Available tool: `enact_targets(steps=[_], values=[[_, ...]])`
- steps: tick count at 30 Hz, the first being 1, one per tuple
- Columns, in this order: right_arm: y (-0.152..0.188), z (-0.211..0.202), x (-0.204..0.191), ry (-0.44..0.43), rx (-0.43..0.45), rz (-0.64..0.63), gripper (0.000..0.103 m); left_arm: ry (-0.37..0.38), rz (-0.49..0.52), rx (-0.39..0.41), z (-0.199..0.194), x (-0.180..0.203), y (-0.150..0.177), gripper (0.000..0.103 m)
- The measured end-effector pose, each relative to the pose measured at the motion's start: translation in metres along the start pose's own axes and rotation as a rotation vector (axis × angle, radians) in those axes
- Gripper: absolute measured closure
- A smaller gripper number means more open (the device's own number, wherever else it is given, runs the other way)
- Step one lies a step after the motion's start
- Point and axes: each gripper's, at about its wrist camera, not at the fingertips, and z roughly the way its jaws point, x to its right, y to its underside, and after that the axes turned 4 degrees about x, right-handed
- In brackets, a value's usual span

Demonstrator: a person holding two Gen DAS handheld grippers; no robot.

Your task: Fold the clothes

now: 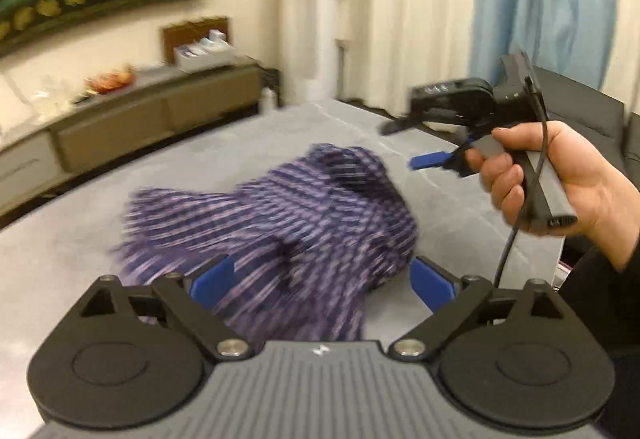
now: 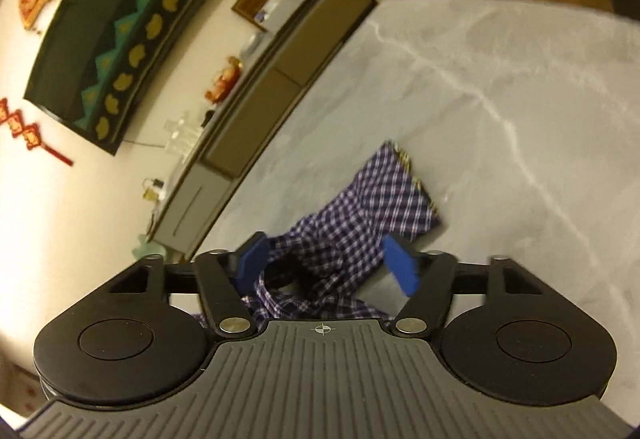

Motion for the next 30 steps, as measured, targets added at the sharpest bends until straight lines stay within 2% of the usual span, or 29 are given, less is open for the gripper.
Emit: enact_targets(steps=[2, 4, 5, 6, 7, 8, 9, 11, 13, 14, 15, 16, 18, 20, 21, 25, 30], values=[[0.0, 0.009, 0.001, -0.019, -0.035, 0.018, 0.029, -0.026, 0.007, -0.051, 0.04, 0.0, -0.009, 0.005], [-0.002, 0.008, 0.006, -0.015, -0.02, 0.012, 0.024, -0.11, -0.012, -0.11, 0.087, -0.008, -0.017, 0.021], [-0.004, 0.009, 0.007, -0.002, -0.006, 0.001, 0.023, -0.13, -0.034, -0.139, 0.106, -0.015, -0.02, 0.055], [-0.006, 0.01, 0.008, 0.015, 0.006, -0.013, 0.023, -0.125, -0.077, -0.161, 0.118, -0.026, -0.024, 0.094], [-0.009, 0.011, 0.01, 0.029, 0.016, -0.022, 0.023, -0.106, -0.141, -0.162, 0.122, -0.039, -0.03, 0.099], [-0.012, 0.012, 0.012, 0.038, 0.021, -0.02, 0.023, -0.092, -0.202, -0.12, 0.113, -0.052, -0.039, 0.1], [-0.014, 0.013, 0.015, 0.043, 0.025, -0.015, 0.022, -0.076, -0.251, -0.041, 0.093, -0.063, -0.05, 0.1], [-0.018, 0.011, 0.02, 0.025, 0.028, -0.004, 0.022, -0.047, -0.36, 0.171, 0.024, -0.093, -0.064, 0.1], [-0.018, 0.011, 0.013, 0.007, 0.034, -0.038, 0.022, -0.059, -0.474, 0.358, -0.054, -0.126, -0.064, 0.1], [-0.017, 0.011, 0.007, 0.002, 0.038, -0.062, 0.022, -0.112, -0.52, 0.426, -0.087, -0.143, -0.057, 0.099], [-0.014, 0.012, 0.003, -0.002, 0.04, -0.087, 0.022, -0.207, -0.557, 0.458, -0.112, -0.16, -0.044, 0.099], [-0.009, 0.013, -0.001, -0.003, 0.035, -0.112, 0.022, -0.293, -0.592, 0.433, -0.124, -0.175, -0.025, 0.099], [0.003, 0.024, -0.014, -0.014, -0.005, -0.149, 0.022, -0.447, -0.663, 0.333, -0.139, -0.203, 0.018, 0.098], [0.021, 0.038, -0.033, -0.041, -0.069, -0.212, 0.021, -0.442, -0.706, 0.156, -0.131, -0.219, 0.064, 0.094], [0.032, 0.043, -0.043, -0.05, -0.092, -0.257, 0.021, -0.437, -0.71, 0.105, -0.129, -0.219, 0.082, 0.085], [0.081, 0.057, -0.081, -0.062, -0.139, -0.469, 0.015, -0.44, -0.706, 0.078, -0.141, -0.213, 0.125, 0.061], [0.134, 0.063, -0.113, -0.158, -0.159, -0.683, 0.011, -0.476, -0.63, 0.116, -0.156, -0.216, 0.123, 0.028]])
